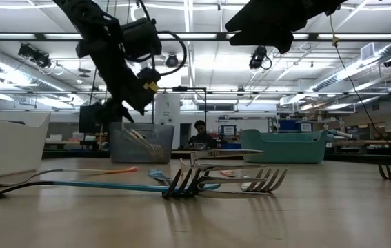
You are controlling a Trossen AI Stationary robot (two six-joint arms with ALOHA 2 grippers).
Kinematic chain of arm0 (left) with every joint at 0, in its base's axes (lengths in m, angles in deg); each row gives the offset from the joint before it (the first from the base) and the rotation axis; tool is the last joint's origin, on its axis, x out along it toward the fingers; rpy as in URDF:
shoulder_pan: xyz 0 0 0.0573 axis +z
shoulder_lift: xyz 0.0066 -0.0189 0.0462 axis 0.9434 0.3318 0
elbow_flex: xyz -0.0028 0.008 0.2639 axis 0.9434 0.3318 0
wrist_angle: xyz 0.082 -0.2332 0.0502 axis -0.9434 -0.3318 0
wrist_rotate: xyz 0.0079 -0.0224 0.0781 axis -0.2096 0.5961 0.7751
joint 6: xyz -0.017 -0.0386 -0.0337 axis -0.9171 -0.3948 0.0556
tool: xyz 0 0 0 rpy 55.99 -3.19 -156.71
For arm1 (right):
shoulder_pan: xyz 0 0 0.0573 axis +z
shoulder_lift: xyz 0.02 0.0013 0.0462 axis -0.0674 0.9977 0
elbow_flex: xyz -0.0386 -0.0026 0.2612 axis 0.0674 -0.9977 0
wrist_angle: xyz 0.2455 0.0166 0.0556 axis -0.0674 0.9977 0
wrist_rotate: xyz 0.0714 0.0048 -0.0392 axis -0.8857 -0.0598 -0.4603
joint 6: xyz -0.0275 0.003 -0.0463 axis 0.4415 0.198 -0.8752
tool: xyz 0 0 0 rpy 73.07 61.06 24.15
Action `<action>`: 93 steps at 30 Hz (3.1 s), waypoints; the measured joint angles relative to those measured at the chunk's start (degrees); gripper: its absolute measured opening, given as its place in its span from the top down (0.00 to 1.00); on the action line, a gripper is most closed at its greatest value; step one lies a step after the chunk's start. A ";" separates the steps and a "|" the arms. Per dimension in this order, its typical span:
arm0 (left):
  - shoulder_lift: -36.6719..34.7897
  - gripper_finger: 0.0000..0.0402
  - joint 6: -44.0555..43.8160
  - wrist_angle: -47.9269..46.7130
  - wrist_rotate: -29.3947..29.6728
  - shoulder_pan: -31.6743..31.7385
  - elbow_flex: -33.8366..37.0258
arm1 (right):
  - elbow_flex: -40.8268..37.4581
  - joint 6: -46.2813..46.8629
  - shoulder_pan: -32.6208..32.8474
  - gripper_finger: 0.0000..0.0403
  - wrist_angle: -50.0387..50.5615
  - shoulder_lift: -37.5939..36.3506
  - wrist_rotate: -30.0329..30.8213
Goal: Sort silverware by color (type)
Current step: Put the orange fork into the white bin
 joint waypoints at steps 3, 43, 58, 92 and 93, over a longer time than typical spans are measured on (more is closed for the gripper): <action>-1.44 0.63 -0.15 -0.29 1.60 -1.02 -0.09 | 0.02 0.02 0.29 0.51 0.17 0.00 0.00; -6.88 0.65 -79.03 2.52 -40.74 -26.87 -0.13 | -0.70 1.44 0.40 0.51 -0.03 0.00 0.63; -6.81 0.65 -104.24 -2.72 -43.65 -29.74 -1.01 | -0.70 -6.05 0.35 0.51 -2.49 0.00 0.61; 6.69 0.65 -125.96 -13.29 -40.70 -35.24 -7.28 | -3.82 -3.11 4.30 0.51 -6.16 0.02 -2.76; 7.09 0.65 -125.98 -14.10 -40.70 -35.41 -7.63 | -3.82 -3.21 4.30 0.51 -6.47 0.02 -2.78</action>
